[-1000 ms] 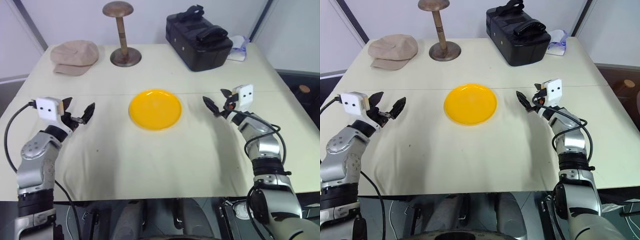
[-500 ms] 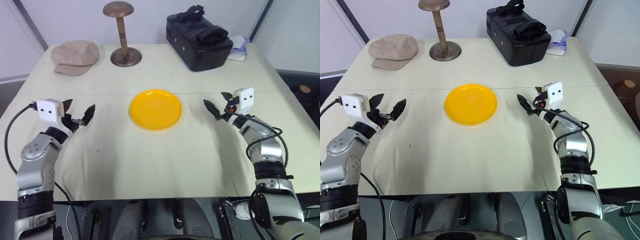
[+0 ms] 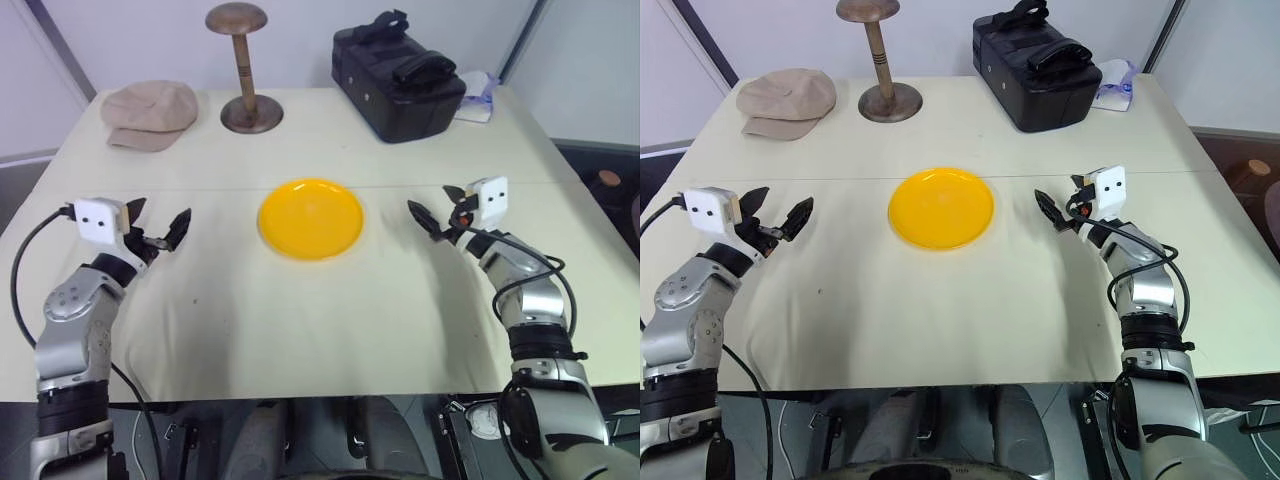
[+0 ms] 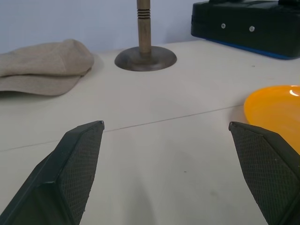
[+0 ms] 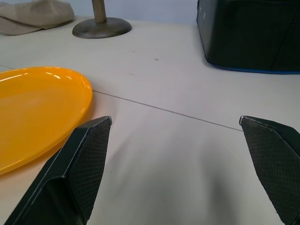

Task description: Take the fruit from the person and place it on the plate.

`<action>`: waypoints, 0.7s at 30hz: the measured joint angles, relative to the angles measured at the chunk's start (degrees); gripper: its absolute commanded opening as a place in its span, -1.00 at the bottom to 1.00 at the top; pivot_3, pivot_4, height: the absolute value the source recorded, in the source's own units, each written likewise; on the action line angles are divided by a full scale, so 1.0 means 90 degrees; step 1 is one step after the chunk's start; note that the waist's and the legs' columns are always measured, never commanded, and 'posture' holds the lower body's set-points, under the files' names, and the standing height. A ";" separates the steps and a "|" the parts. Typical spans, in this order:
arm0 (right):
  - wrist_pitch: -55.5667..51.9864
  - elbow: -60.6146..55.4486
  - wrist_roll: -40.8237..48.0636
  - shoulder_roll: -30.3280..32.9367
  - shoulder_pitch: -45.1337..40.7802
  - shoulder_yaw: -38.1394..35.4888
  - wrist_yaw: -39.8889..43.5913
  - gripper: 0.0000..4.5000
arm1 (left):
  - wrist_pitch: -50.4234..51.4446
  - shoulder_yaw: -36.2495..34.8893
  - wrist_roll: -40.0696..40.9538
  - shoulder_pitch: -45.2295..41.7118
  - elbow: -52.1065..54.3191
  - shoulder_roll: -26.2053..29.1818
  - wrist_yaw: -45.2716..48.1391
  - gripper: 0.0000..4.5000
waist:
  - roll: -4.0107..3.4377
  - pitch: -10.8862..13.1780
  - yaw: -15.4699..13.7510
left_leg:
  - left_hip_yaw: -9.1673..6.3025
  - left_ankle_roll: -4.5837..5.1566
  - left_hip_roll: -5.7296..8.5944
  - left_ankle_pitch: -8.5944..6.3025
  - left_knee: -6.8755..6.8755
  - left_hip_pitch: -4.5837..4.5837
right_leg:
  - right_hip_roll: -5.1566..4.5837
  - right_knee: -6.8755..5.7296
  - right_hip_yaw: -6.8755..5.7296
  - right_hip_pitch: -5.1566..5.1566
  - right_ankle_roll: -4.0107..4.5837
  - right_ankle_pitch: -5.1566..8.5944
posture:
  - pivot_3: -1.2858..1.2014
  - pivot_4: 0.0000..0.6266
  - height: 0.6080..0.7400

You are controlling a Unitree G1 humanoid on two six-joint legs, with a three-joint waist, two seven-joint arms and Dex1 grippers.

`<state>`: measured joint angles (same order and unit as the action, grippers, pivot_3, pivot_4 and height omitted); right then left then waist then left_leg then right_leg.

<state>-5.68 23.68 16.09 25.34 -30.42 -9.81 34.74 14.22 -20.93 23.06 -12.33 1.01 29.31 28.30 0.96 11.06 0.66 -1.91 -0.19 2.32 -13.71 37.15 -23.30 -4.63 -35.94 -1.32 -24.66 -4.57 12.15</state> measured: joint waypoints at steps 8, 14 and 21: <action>-0.0029 -0.0126 0.0002 0.0000 0.0083 -0.0004 -0.0045 1.00 | -0.0002 0.0048 -0.0016 -0.0008 -0.0002 0.0000 0.0010 0.99 | 0.0000 0.0000 -0.0002 | 0.0000 0.0000 0.0000 0.0000 0.0000 0.0000 | 0.0000 0.0000 0.0000 0.0000 0.0000 0.0000 | 0.03 -0.52 1.00; -0.0043 -0.0167 0.0008 0.0000 0.0116 -0.0010 -0.0069 1.00 | -0.0009 0.0150 -0.0048 -0.0058 -0.0053 0.0000 0.0023 0.99 | 0.0000 0.0000 -0.0001 | 0.0000 0.0000 0.0000 0.0000 0.0000 0.0000 | 0.0000 0.0000 0.0000 0.0000 0.0000 0.0000 | 0.03 -0.52 1.00; -0.0155 -0.0242 0.0018 0.0001 0.0143 -0.0012 -0.0072 1.00 | -0.0016 0.0180 -0.0062 -0.0101 -0.0098 0.0000 0.0026 0.99 | 0.0000 0.0000 -0.0002 | 0.0000 0.0000 0.0000 0.0000 0.0000 0.0000 | 0.0001 0.0000 0.0000 0.0000 0.0000 0.0000 | 0.03 -0.52 1.00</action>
<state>-7.07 21.50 16.25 25.35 -29.14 -9.92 34.09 14.08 -19.31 22.50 -13.23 0.13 29.31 28.53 0.96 11.06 0.64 -1.91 -0.19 2.32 -13.71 37.14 -23.30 -4.63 -35.94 -1.32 -24.66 -4.57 12.15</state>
